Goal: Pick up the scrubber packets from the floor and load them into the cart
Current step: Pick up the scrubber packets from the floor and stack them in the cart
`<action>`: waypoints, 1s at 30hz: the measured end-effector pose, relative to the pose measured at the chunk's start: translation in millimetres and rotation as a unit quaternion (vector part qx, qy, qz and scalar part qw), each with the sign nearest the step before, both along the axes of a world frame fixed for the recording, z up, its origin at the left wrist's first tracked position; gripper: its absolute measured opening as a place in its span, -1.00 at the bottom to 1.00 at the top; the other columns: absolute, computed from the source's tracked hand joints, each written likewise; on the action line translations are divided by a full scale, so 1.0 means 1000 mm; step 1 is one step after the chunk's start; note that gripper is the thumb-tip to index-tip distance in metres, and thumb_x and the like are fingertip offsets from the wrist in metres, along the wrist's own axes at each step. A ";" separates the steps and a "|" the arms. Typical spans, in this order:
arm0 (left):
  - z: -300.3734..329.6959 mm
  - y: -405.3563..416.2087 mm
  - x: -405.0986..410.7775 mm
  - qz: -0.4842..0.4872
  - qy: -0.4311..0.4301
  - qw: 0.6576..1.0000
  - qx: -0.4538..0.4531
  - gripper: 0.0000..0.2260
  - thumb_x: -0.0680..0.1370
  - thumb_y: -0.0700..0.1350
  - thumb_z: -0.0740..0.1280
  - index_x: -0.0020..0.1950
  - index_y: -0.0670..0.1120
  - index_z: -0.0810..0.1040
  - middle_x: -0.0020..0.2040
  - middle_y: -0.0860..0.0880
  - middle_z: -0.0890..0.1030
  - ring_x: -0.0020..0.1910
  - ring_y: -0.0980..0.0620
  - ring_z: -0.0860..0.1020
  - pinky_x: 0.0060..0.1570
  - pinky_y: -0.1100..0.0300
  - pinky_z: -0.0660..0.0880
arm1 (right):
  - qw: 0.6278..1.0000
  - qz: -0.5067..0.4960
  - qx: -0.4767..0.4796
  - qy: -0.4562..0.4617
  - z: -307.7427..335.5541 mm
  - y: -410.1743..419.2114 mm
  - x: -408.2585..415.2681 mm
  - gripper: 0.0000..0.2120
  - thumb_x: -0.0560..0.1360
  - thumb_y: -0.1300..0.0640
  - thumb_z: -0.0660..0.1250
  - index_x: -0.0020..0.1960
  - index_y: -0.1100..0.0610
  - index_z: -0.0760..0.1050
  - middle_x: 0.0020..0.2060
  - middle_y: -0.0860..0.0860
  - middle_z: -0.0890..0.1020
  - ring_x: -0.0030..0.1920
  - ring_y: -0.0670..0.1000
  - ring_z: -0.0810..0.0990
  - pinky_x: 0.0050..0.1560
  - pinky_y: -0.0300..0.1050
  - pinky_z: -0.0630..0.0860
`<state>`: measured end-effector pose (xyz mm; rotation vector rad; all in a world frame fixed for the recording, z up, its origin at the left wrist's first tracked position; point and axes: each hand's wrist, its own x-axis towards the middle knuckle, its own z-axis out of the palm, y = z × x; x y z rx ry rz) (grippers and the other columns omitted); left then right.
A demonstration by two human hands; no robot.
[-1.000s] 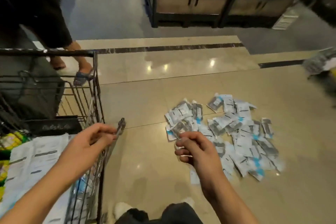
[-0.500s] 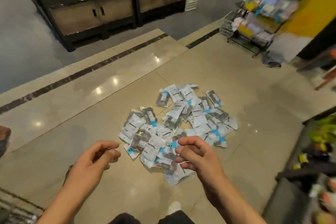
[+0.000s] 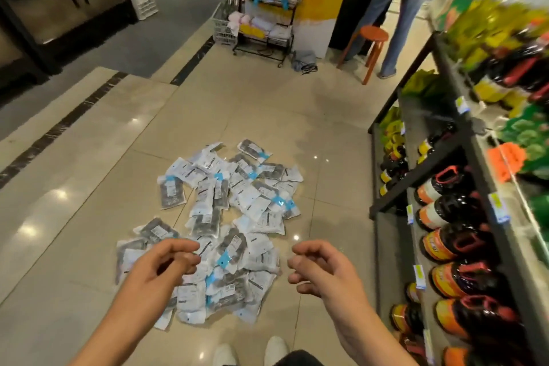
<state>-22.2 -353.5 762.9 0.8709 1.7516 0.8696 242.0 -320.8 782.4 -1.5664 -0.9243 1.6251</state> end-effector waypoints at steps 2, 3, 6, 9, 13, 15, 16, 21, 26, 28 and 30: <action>-0.002 0.022 0.000 -0.035 0.005 0.999 -0.003 -0.73 0.63 -0.29 0.31 0.00 0.05 0.70 -0.07 -0.01 0.76 0.00 -0.07 0.70 0.01 0.03 0.51 | 0.999 -0.030 -0.004 -0.013 0.001 0.003 0.005 -0.89 0.52 0.25 0.48 0.00 0.08 0.66 -0.14 0.09 0.72 -0.21 0.01 0.70 -0.13 -0.08 0.57; -0.001 0.033 0.002 -0.050 0.010 0.999 0.000 -0.74 0.64 -0.29 0.31 0.01 0.04 0.70 -0.07 -0.01 0.76 0.00 -0.07 0.70 0.02 0.03 0.51 | 0.999 -0.042 -0.005 -0.016 0.002 0.005 0.008 -0.89 0.52 0.23 0.48 0.02 0.08 0.66 -0.14 0.07 0.73 -0.20 0.01 0.70 -0.12 -0.09 0.58; 0.006 0.068 0.012 -0.075 0.017 0.997 0.015 -0.77 0.63 -0.31 0.30 0.05 -0.04 0.69 -0.08 0.01 0.76 0.00 -0.07 0.69 -0.01 0.05 0.51 | 0.997 -0.078 -0.005 -0.009 0.005 0.018 0.020 -0.88 0.53 0.23 0.47 0.05 0.11 0.65 -0.08 0.15 0.73 -0.20 0.00 0.69 -0.12 -0.09 0.58; 0.008 0.103 0.033 -0.090 0.019 0.996 0.013 -0.78 0.63 -0.30 0.29 0.06 -0.05 0.68 -0.08 0.01 0.76 -0.03 -0.01 0.70 -0.03 0.12 0.51 | 0.995 -0.100 -0.001 -0.014 0.003 0.039 0.039 -0.88 0.55 0.29 0.44 0.05 0.14 0.65 -0.03 0.25 0.69 -0.21 0.01 0.69 -0.16 -0.13 0.59; 0.009 0.141 0.068 -0.113 0.014 0.994 0.000 -0.81 0.64 -0.27 0.30 0.06 -0.04 0.67 -0.07 0.03 0.76 -0.09 0.08 0.71 -0.06 0.18 0.49 | 0.993 -0.116 -0.018 -0.004 -0.009 0.075 0.069 -0.86 0.54 0.34 0.42 0.04 0.16 0.65 -0.05 0.27 0.69 -0.24 0.01 0.71 -0.13 -0.05 0.58; 0.002 0.160 0.086 -0.101 0.021 0.995 -0.014 -0.82 0.64 -0.26 0.31 0.05 -0.03 0.67 -0.07 0.04 0.76 -0.12 0.12 0.71 -0.06 0.16 0.49 | 0.993 -0.116 -0.031 0.005 -0.017 0.101 0.088 -0.86 0.54 0.35 0.42 0.04 0.18 0.65 -0.10 0.26 0.69 -0.26 0.01 0.70 -0.10 0.00 0.55; -0.001 0.170 0.095 -0.090 0.023 0.995 -0.021 -0.81 0.64 -0.26 0.31 0.05 -0.03 0.67 -0.07 0.03 0.76 -0.11 0.09 0.71 -0.05 0.14 0.49 | 0.994 -0.106 -0.037 0.012 -0.020 0.116 0.098 -0.86 0.54 0.36 0.42 0.04 0.19 0.65 -0.13 0.23 0.69 -0.27 0.01 0.69 -0.10 0.00 0.55; -0.001 0.223 0.152 -0.006 0.035 0.998 -0.043 -0.80 0.63 -0.27 0.32 0.02 -0.02 0.68 -0.11 0.03 0.76 -0.06 0.01 0.71 0.01 0.06 0.52 | 0.998 -0.036 -0.042 0.013 -0.024 0.199 0.154 -0.79 0.52 0.44 0.39 0.03 0.18 0.64 -0.18 0.10 0.73 -0.23 0.02 0.67 -0.12 -0.04 0.59; 0.011 0.271 0.206 0.043 0.044 0.997 -0.036 -0.78 0.64 -0.26 0.31 0.03 0.01 0.68 -0.08 0.06 0.76 -0.11 0.10 0.71 0.01 0.09 0.55 | 0.999 0.025 -0.020 0.008 -0.013 0.277 0.193 -0.79 0.53 0.41 0.38 0.00 0.13 0.65 -0.23 0.01 0.72 -0.25 -0.03 0.66 -0.08 -0.04 0.54; 0.011 0.288 0.218 0.047 0.053 0.997 -0.037 -0.78 0.64 -0.24 0.31 0.04 0.05 0.68 -0.05 0.08 0.75 -0.06 0.11 0.71 0.06 0.06 0.56 | 0.999 0.041 -0.009 -0.003 -0.011 0.305 0.202 -0.82 0.53 0.37 0.40 0.00 0.12 0.64 -0.25 -0.04 0.71 -0.24 -0.04 0.65 -0.08 -0.06 0.54; 0.011 0.305 0.227 0.044 0.054 0.997 -0.040 -0.79 0.64 -0.22 0.32 0.05 0.06 0.68 -0.04 0.09 0.75 -0.01 0.07 0.70 0.09 0.04 0.57 | 0.998 0.057 -0.005 -0.004 -0.010 0.329 0.208 -0.83 0.53 0.35 0.40 0.01 0.11 0.65 -0.26 -0.05 0.70 -0.22 -0.04 0.66 -0.06 -0.06 0.56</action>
